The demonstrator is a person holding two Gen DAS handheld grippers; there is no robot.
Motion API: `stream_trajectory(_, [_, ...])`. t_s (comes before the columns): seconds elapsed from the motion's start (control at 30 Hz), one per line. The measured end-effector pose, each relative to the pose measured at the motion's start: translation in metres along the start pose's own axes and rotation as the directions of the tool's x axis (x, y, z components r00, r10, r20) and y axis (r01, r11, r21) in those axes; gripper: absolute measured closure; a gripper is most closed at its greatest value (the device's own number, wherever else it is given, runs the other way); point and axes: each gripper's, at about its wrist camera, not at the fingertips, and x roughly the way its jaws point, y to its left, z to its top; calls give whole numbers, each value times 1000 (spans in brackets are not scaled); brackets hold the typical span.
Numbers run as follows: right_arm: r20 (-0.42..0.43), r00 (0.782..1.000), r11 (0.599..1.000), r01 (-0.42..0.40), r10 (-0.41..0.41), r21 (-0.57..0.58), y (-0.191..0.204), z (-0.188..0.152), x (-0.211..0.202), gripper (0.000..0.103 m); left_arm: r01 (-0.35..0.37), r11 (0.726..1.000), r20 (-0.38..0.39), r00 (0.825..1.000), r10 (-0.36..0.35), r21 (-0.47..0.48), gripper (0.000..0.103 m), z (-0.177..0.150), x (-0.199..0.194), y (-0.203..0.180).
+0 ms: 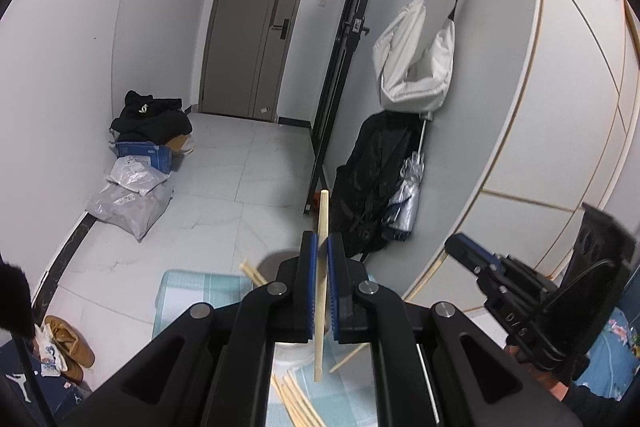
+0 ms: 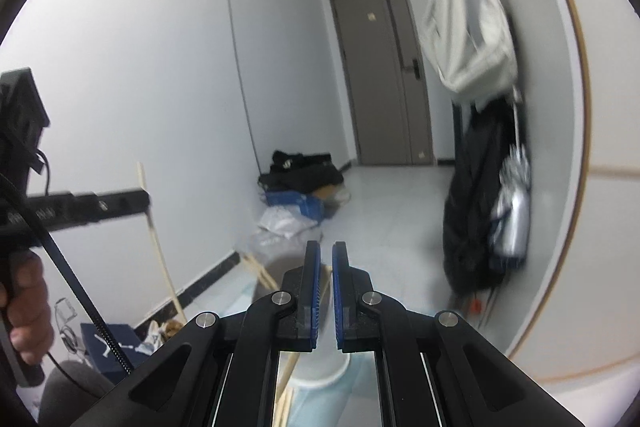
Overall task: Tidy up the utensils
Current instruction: 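Lower the left tool's chopstick into the white holder and open the left tool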
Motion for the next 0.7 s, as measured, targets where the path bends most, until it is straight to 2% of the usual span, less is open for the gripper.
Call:
stream_trajectory(0.2, [39,999,995,-23,27,-101,18,51,26,98,9,998,22,1000,-8,-56,101,23,16,16])
stream_trajectory(0.37, [49,998,980,-36,47,-196,32,75,54,98,5,997,57,998,0,-82,101,37,34,28])
stream_trajectory(0.57, [15,998,957,-50,57,-287,41,77,95,98,1,992,128,992,15,-124,101,35,60,43])
stream_trajectory(0.7, [-21,997,936,-72,70,-346,41,71,119,98,12,991,168,986,11,-133,101,19,79,56])
